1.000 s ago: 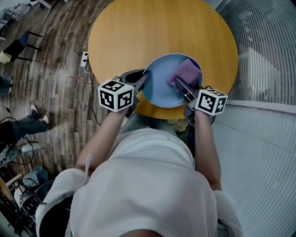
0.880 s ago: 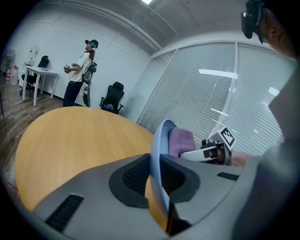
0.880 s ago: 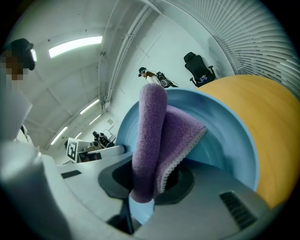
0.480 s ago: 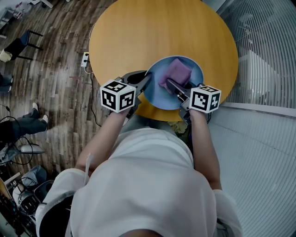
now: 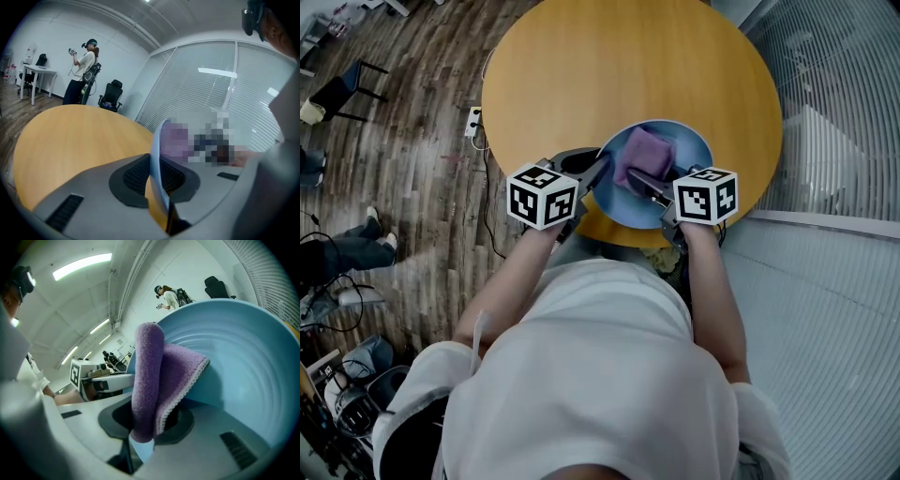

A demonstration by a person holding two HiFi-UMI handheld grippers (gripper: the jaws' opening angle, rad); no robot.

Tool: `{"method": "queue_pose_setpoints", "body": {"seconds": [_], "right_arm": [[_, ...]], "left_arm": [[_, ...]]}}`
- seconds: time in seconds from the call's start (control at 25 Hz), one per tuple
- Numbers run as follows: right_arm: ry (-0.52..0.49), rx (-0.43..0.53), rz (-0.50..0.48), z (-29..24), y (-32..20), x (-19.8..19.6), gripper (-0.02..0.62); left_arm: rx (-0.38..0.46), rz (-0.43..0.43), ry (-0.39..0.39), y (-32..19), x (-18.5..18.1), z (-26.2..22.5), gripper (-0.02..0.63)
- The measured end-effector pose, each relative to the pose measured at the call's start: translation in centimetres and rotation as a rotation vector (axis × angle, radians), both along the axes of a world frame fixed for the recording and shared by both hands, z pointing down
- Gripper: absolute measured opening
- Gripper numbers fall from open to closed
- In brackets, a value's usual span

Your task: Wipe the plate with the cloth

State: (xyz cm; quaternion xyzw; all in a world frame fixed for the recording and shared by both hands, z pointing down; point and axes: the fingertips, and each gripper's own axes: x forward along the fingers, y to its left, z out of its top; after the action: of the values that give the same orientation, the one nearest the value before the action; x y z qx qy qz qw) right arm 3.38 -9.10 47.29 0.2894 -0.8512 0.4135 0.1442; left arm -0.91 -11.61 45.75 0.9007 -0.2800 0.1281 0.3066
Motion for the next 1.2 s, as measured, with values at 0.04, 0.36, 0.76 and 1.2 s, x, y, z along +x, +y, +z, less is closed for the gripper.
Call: {"method": "queue_pose_setpoints", "body": {"seconds": [0.04,0.36,0.76,1.2], "right_arm": [[0.012,-0.001,-0.015,-0.3,0.2,-0.1,0.087],[0.059,-0.026,-0.144,1.7,1.2,-1.5,0.087],[0.051,-0.047,-0.171,1.8,1.5,-1.6,0.087],[-0.058,-0.062,-0.027,0.7,0.5,0.0,0.087]], "left_arm": [[-0.001,0.003,0.002,0.1,0.0,-0.3,0.039],[-0.009,0.03,0.0,0.1,0.5,1.0,0.038],[0.003,0.056,-0.007,0.1,0.7,1.0,0.038],[0.03,0.072,-0.005,-0.5,0.9,-0.2,0.038]]}}
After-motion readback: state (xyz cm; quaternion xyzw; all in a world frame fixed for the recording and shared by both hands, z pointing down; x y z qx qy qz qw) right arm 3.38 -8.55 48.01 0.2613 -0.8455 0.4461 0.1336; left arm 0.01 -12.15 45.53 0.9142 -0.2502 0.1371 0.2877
